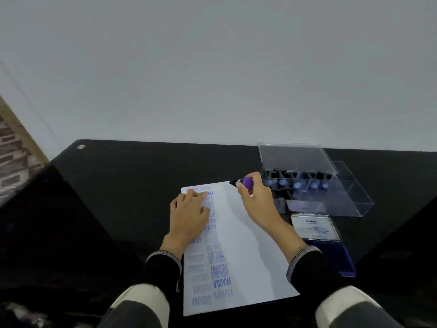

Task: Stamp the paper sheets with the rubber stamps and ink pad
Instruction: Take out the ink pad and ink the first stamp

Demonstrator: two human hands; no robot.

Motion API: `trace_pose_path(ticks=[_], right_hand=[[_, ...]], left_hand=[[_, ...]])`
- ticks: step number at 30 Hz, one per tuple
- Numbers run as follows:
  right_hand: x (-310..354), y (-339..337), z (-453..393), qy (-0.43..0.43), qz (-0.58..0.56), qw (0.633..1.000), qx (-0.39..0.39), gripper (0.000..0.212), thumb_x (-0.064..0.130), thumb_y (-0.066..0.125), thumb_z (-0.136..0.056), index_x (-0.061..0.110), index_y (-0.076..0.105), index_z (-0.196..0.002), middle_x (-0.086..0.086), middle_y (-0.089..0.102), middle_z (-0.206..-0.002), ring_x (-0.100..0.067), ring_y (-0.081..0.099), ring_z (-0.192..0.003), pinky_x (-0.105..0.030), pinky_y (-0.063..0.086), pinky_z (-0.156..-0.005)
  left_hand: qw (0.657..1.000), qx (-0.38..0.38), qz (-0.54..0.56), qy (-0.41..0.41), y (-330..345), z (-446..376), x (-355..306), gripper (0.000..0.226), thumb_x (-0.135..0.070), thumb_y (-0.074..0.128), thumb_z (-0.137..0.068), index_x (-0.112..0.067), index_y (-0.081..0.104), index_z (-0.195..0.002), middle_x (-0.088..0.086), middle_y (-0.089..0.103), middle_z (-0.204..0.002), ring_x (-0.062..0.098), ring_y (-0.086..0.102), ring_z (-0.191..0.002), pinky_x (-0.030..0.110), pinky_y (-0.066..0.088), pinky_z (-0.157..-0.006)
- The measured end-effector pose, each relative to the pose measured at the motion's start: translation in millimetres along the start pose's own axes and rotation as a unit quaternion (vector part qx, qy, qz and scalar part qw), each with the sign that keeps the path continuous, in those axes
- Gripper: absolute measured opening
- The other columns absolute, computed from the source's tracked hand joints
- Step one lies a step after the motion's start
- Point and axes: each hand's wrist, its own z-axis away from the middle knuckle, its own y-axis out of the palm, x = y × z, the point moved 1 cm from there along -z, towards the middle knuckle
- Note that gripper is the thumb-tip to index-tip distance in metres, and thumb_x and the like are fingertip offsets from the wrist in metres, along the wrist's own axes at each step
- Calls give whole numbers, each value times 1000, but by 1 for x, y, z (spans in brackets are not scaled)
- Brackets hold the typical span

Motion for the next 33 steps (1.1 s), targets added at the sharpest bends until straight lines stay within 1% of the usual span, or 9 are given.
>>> trace_pose_path(ticks=[3,6,9,13,19,23,25,28,33], right_hand=[[4,19,-33,-26,50,997,52,16,32,49,-97,17,44,-94,4,49,-71,-8,44,-60,-17,35,-54],[6,35,-54,-34,125,987,97,16,33,43,-100,17,41,-98,4,49,-77,-5,46,-63,-16,32,-51],[4,44,-68,-45,173,976,125,16,31,43,-100,16,40,-103,-2,55,-89,-9,51,-68,-20,38,-54],[2,44,-78,-54,218,962,154,14,28,44,-100,15,40,-103,-3,55,-89,-11,51,-68,-23,42,-58],[3,49,-83,-39,258,949,178,25,27,47,-99,13,42,-119,-3,54,-101,-16,55,-83,-25,47,-70],[1,50,-82,-33,269,946,179,27,27,47,-99,12,42,-120,-8,57,-107,-18,55,-85,-29,50,-73],[0,51,-82,-36,268,946,177,26,26,47,-99,12,42,-120,-7,57,-105,-18,56,-85,-29,50,-71],[2,51,-81,-42,263,948,176,25,26,46,-99,12,42,-119,-3,52,-98,-15,53,-80,-22,42,-63],[4,54,-84,-43,268,946,177,25,26,46,-99,12,42,-119,-4,53,-98,-16,55,-81,-27,46,-67]], left_hand=[[1000,7,-20,-15,2,-4,1,47,-40,37,-95,-34,38,-142,-4,40,-137,15,37,-122,41,21,-111],[999,13,-26,-19,5,-5,3,48,-44,34,-96,-36,34,-143,-5,37,-138,15,35,-122,40,20,-111],[999,4,-36,-20,6,-4,4,50,-53,30,-97,-35,34,-144,-7,37,-133,14,35,-121,39,21,-110],[998,12,-59,-22,9,-4,4,57,-57,25,-97,-33,27,-148,-4,35,-134,16,35,-121,39,20,-110],[997,40,-29,-53,10,-14,0,61,-56,32,-93,-34,25,-150,0,33,-134,20,32,-120,40,17,-108],[998,12,-48,-43,12,-11,-1,66,-57,21,-85,-39,28,-148,-2,35,-133,19,33,-117,40,20,-105],[998,3,-51,-38,14,-11,0,64,-57,22,-86,-40,27,-147,-2,35,-133,19,33,-118,41,21,-104],[998,-7,-42,-35,15,-12,0,59,-54,30,-90,-40,28,-147,-1,37,-133,21,34,-120,42,21,-104],[999,-8,-42,-35,16,-11,-1,59,-54,29,-90,-41,28,-148,-1,37,-134,21,34,-121,42,21,-104]])
